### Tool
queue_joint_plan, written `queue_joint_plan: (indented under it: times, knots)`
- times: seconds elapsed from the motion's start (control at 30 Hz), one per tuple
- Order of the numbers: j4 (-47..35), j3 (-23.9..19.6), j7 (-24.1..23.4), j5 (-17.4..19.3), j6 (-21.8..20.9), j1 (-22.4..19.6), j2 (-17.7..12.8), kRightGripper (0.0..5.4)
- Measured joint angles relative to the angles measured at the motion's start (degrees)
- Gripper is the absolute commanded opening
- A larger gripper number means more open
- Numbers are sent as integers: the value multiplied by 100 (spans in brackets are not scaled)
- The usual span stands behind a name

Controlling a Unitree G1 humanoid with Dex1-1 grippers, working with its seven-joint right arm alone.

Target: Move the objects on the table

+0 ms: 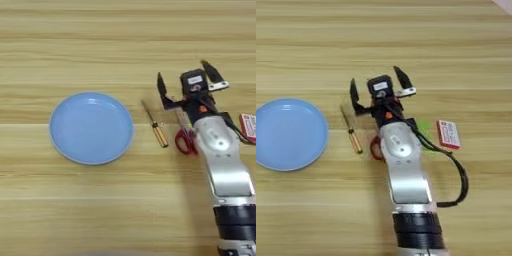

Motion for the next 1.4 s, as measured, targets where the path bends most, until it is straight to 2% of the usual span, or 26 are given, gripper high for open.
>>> queue_joint_plan:
  times: [0.17, 0.33, 0.63, 0.97, 1.3, 1.4]
  knots:
    - [300, -434, -58, 241, -188, 266, -137, 539]
    - [794, -921, -1, 734, -353, 587, -250, 539]
    - [1437, -1442, 51, 1159, -529, 890, -414, 539]
    - [1536, -1346, 194, 1417, -523, 911, -398, 539]
    - [1308, -1162, 270, 1455, -514, 1029, -387, 539]
    - [1314, -1098, 293, 1451, -477, 1042, -381, 504]
